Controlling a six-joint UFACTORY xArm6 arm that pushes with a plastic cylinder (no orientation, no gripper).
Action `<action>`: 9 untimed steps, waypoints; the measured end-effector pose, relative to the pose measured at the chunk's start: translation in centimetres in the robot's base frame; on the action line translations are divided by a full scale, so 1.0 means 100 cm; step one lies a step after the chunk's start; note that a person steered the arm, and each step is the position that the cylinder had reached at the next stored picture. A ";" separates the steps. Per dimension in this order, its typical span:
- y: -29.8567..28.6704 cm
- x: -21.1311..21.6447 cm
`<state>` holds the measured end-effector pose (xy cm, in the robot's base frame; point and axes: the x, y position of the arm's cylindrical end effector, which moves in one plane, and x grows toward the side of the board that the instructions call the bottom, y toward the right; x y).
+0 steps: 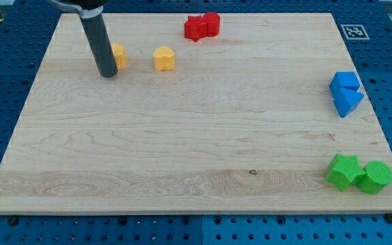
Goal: Push the yellow hexagon towards the top left
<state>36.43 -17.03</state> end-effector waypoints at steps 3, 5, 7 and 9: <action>0.008 0.007; 0.023 -0.033; 0.016 -0.064; 0.035 -0.074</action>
<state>29.07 -13.52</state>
